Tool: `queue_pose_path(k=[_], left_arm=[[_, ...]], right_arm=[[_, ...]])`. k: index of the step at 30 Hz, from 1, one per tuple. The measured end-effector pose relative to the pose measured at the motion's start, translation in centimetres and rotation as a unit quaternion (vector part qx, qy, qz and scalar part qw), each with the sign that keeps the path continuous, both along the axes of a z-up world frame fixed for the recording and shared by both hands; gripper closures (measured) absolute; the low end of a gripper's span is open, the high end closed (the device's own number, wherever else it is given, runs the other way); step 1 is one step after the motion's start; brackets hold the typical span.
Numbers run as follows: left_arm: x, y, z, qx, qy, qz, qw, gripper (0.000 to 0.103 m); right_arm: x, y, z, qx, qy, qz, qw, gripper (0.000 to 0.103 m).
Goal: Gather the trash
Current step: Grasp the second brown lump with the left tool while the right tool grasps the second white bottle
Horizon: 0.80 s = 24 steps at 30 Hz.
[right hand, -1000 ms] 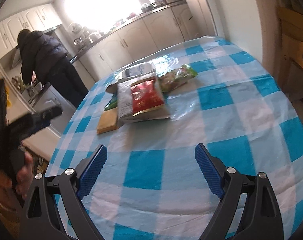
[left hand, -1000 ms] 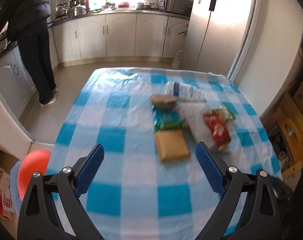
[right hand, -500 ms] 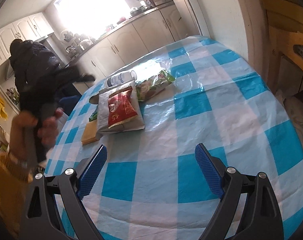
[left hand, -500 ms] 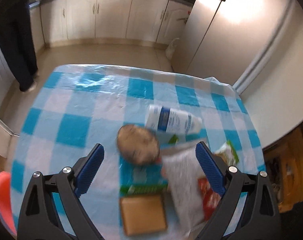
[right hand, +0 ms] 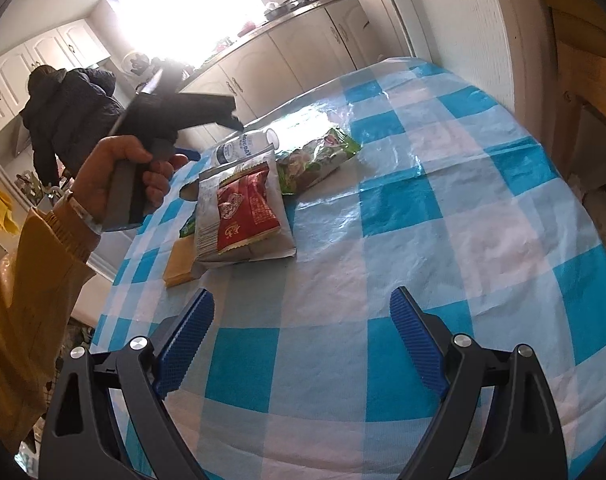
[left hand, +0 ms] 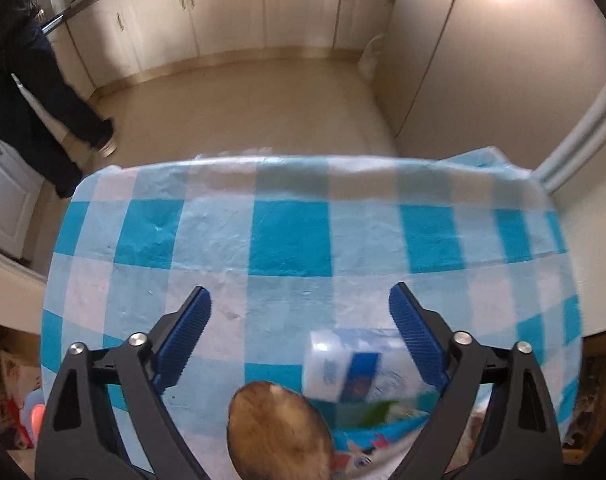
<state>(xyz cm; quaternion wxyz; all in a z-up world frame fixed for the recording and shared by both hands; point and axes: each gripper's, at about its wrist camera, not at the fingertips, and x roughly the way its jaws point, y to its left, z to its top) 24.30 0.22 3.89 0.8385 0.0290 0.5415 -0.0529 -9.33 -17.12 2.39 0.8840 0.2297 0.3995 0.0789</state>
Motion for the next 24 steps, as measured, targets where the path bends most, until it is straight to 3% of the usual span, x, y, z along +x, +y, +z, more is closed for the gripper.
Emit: queue_pose_path(k=[3,13,24], left_arm=[[0.6,0.2,-1.2,0.005,0.019,0.01,0.9998,0.018],[-2.0,1.5,-1.9,-0.073,0.04,0.013,0.9964,0.019],[-8.2,1.2,-2.0,-0.067,0.025,-0.013,0.9974,0.019]], right_arm=[[0.2,-0.3,0.0,0.0,0.003,-0.003,1.0,0.014],[1.2,-1.5,1.3,-0.025,0.0,-0.013,1.0,0.014],[2.1,-2.7,2.3,-0.03,0.005,-0.02,0.999,0.014]])
